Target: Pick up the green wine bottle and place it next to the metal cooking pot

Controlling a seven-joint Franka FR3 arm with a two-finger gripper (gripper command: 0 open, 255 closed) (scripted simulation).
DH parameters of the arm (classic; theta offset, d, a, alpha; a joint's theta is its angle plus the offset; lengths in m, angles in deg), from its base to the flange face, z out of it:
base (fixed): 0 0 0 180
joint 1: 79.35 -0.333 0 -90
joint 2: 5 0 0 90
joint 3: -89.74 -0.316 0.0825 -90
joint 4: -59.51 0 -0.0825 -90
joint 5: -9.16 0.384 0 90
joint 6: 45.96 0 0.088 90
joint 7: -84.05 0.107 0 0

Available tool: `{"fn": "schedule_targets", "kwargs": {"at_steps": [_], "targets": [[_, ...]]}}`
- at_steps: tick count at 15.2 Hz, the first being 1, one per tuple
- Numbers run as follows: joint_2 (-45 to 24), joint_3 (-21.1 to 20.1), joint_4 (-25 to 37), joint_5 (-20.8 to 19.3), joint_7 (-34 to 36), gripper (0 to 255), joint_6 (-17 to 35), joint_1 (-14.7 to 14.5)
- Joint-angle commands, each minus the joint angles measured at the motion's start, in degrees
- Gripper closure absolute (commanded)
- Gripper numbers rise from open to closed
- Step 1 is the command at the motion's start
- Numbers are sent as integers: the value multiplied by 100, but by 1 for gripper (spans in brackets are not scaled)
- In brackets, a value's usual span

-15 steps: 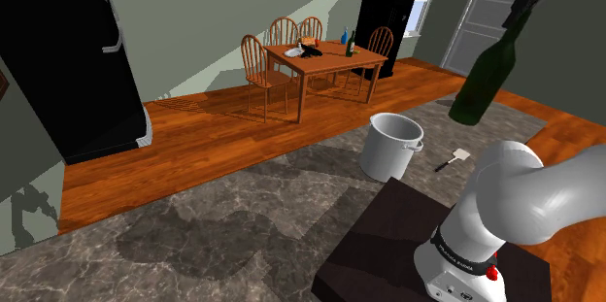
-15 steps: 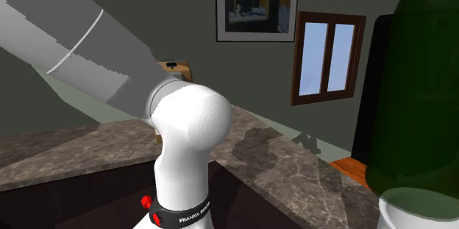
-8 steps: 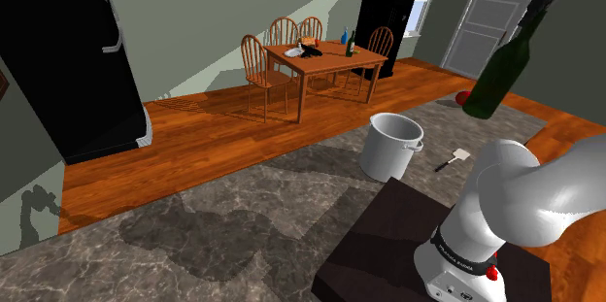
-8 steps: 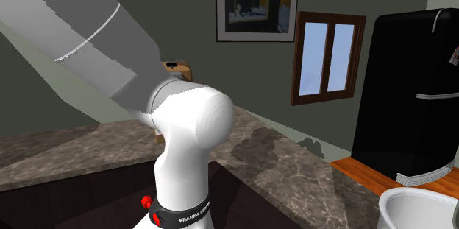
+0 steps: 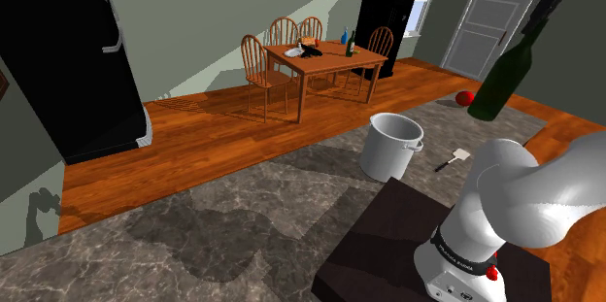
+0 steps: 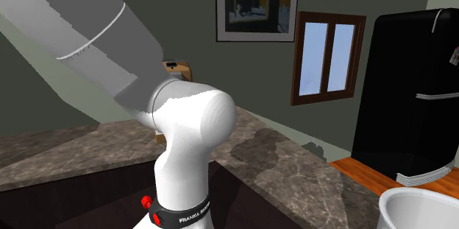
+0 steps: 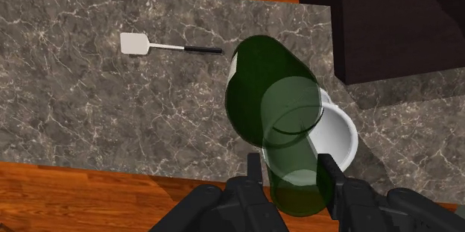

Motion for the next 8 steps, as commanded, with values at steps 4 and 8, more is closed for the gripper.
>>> {"fn": "schedule_targets", "kwargs": {"at_steps": [4, 8], "targets": [[276, -75, -606, -105, 118, 255, 323, 210], [480, -96, -1056, -195, 201, 255, 569, 355]]}}
